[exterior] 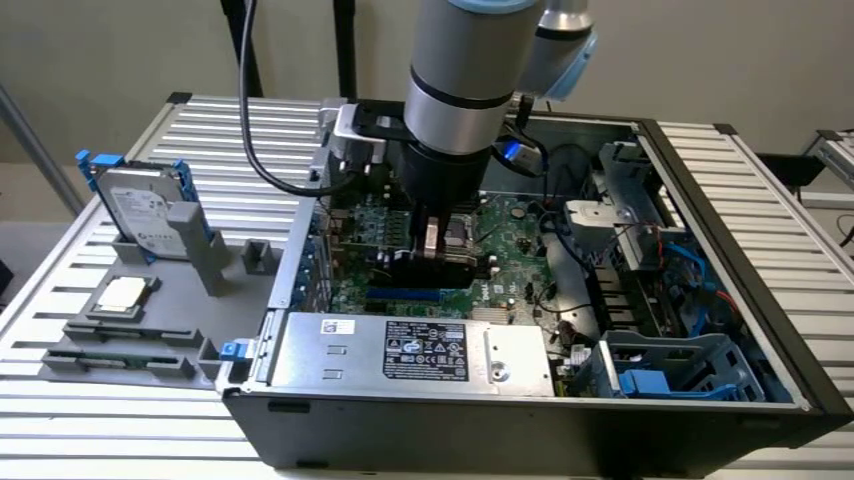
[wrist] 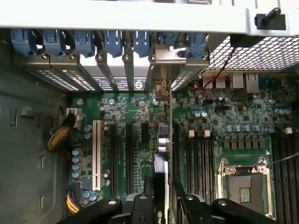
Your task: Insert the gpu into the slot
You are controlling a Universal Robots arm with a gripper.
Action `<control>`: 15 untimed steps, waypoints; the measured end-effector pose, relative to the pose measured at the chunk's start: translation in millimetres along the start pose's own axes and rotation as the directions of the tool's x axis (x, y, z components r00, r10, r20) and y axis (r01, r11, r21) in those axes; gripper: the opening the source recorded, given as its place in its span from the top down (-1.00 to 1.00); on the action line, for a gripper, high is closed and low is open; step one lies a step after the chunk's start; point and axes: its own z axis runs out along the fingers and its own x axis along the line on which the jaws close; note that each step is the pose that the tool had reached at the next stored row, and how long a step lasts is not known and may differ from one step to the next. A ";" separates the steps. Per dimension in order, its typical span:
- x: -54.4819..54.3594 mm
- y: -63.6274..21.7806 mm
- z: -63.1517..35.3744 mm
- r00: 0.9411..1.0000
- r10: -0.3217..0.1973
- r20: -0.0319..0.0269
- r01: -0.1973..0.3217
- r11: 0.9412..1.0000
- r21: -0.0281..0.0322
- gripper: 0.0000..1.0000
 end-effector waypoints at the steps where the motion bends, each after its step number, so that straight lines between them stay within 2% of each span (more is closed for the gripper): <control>1: 0.0 0.0 0.0 1.000 0.000 0.000 0.000 1.000 0.000 0.47; 6: 0.0 -0.1 1.2 1.000 0.000 0.001 0.000 1.000 0.000 0.47; 15: 0.0 0.1 7.9 1.000 0.000 -0.002 0.000 1.000 0.000 0.47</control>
